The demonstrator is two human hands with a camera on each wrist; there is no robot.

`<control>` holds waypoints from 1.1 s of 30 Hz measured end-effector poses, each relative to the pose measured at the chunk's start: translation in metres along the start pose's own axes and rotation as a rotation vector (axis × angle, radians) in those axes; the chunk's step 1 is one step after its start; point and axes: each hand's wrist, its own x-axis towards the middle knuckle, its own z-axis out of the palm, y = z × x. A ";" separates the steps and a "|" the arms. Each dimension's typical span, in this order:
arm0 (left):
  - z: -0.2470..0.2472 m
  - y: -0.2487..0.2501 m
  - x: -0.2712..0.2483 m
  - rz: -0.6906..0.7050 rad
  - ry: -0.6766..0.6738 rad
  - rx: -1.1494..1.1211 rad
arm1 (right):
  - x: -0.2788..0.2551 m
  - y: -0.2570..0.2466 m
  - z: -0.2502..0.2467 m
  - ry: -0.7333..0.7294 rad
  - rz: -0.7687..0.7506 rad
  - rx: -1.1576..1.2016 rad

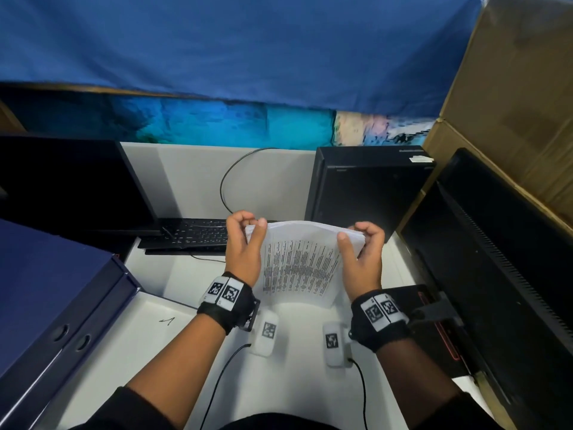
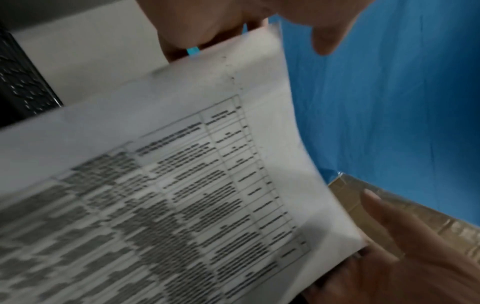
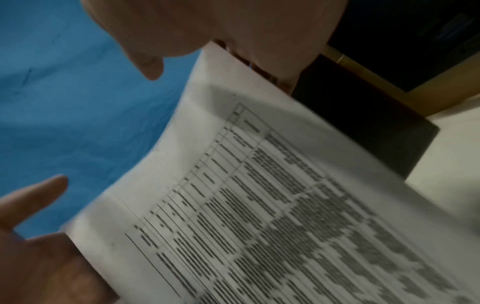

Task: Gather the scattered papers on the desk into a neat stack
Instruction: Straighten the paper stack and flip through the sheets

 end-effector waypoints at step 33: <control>-0.003 -0.007 -0.011 -0.001 -0.092 0.390 | -0.005 0.009 -0.001 -0.111 0.014 -0.096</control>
